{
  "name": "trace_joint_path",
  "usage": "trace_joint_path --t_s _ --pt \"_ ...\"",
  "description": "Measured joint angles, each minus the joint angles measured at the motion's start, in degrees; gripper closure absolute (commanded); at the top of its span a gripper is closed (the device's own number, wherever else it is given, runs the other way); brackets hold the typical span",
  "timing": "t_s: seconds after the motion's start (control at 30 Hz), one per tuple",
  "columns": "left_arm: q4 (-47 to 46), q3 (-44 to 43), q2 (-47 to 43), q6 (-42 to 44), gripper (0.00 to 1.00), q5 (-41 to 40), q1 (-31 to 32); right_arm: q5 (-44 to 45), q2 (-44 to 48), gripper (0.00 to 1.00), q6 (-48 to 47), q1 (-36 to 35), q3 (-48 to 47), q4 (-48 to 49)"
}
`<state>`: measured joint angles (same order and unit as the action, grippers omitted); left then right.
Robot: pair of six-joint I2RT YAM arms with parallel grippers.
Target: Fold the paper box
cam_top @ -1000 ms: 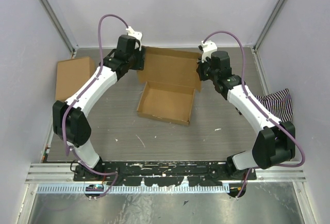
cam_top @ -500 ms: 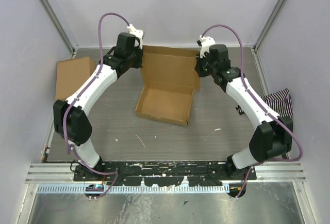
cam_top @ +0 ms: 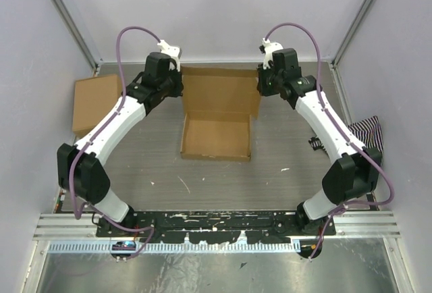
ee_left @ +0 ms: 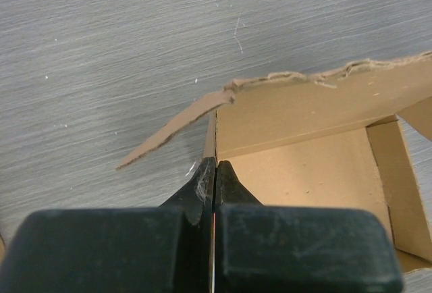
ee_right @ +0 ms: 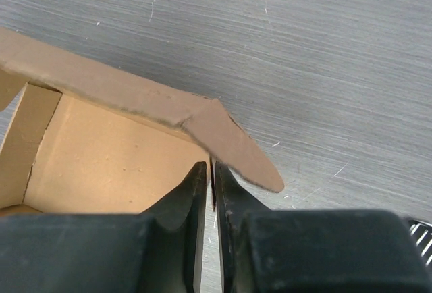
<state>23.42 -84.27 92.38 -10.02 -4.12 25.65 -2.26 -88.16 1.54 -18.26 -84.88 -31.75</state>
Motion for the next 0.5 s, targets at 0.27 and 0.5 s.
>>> trace_joint_path --t_s 0.27,0.5 --pt "-2.62 4.46 -4.13 -2.49 1.00 1.29 0.00 -0.22 -4.20 0.98 2.45 0.00 -2.99 -2.32" --pt "-4.22 5.99 -4.37 -4.70 1.00 1.27 -0.11 -0.52 -4.48 0.99 6.56 -0.46 -2.91 -1.16"
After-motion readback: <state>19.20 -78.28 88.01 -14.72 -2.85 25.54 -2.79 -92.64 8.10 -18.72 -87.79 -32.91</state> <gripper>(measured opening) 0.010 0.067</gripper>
